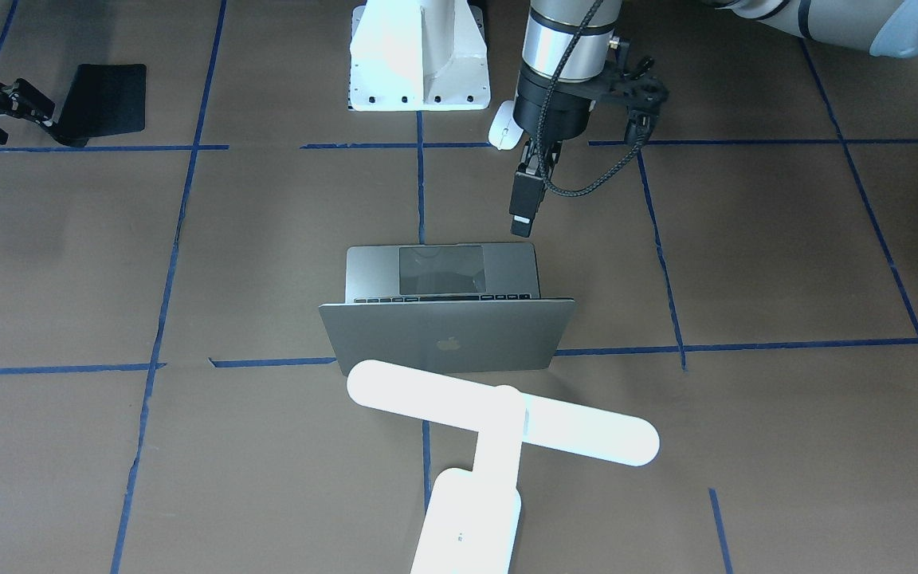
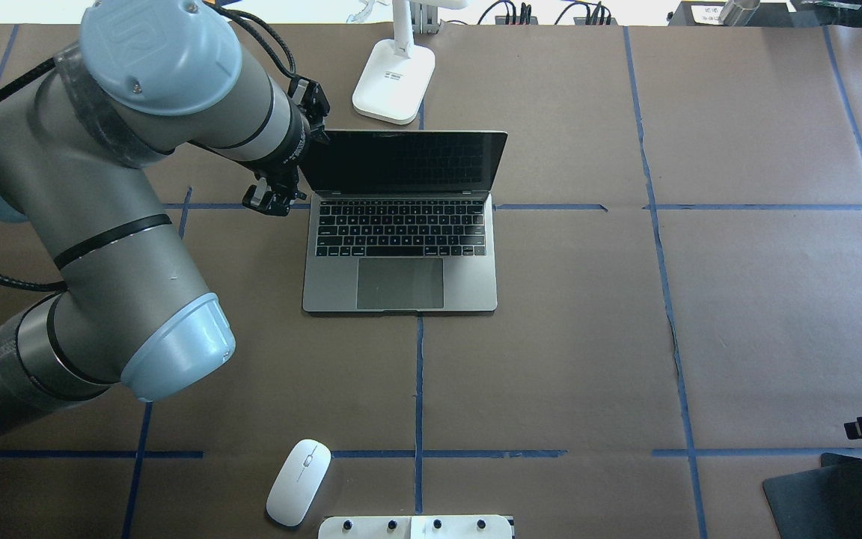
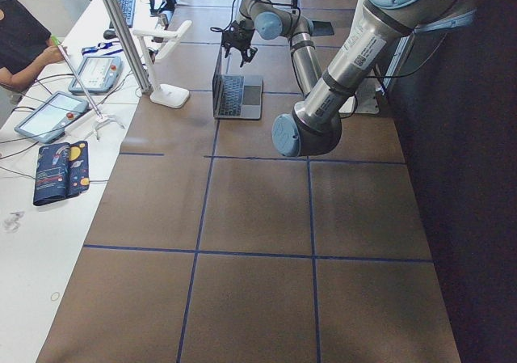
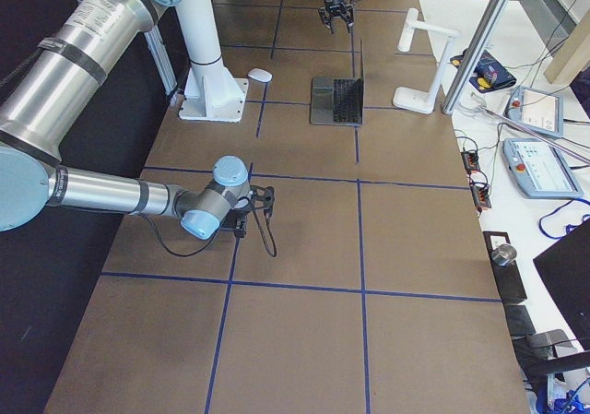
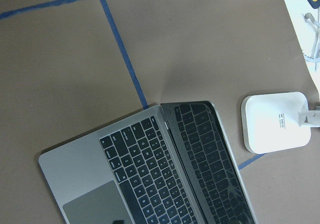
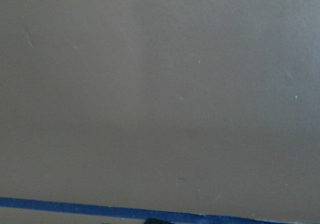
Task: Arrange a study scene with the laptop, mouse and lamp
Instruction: 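Move the left gripper toward the white mouse while the right reaches the pad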
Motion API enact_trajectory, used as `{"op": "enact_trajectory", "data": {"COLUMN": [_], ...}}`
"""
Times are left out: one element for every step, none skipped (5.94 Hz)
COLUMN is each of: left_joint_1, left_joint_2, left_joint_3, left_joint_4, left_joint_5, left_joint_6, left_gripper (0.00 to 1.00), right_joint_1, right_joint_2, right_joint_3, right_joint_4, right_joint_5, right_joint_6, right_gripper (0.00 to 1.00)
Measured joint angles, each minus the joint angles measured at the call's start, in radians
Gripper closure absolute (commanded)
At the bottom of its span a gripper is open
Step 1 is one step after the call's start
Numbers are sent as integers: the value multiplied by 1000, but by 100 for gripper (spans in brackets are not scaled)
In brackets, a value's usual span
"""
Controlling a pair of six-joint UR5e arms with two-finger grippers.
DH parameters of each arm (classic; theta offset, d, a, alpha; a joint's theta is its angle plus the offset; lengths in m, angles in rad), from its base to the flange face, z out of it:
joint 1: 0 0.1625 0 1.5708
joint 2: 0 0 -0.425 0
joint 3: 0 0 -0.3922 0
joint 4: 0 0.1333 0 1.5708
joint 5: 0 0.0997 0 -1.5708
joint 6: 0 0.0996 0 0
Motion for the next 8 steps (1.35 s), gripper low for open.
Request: {"op": "enact_trajectory", "data": {"left_joint_1": [0, 0, -1, -1, -1, -2, -2, -1], "left_joint_2": [3, 3, 3, 4, 4, 5, 7, 9], "left_joint_3": [-1, -1, -1, -1, -1, -1, -1, -1], "left_joint_4": [0, 0, 0, 1, 1, 2, 2, 1], "left_joint_5": [0, 0, 0, 0, 0, 0, 1, 2], "left_joint_6": [1, 1, 1, 1, 1, 1, 1, 1], "left_gripper": [25, 25, 25, 25, 25, 25, 25, 25], "right_joint_1": [-69, -142, -190, -213, -229, -242, -249, -250], "right_joint_2": [-5, -6, -5, -2, 1, 3, 3, 2], "right_joint_3": [-16, -29, -58, -91, -104, -107, -107, -104], "right_joint_4": [35, 49, 69, 104, 133, 158, 180, 194], "right_joint_5": [-37, -97, -134, -145, -146, -144, -141, -140], "right_joint_6": [65, 93, 108, 141, 181, 199, 204, 205], "right_gripper": [4, 6, 25, 71, 100, 100, 100, 100]}}
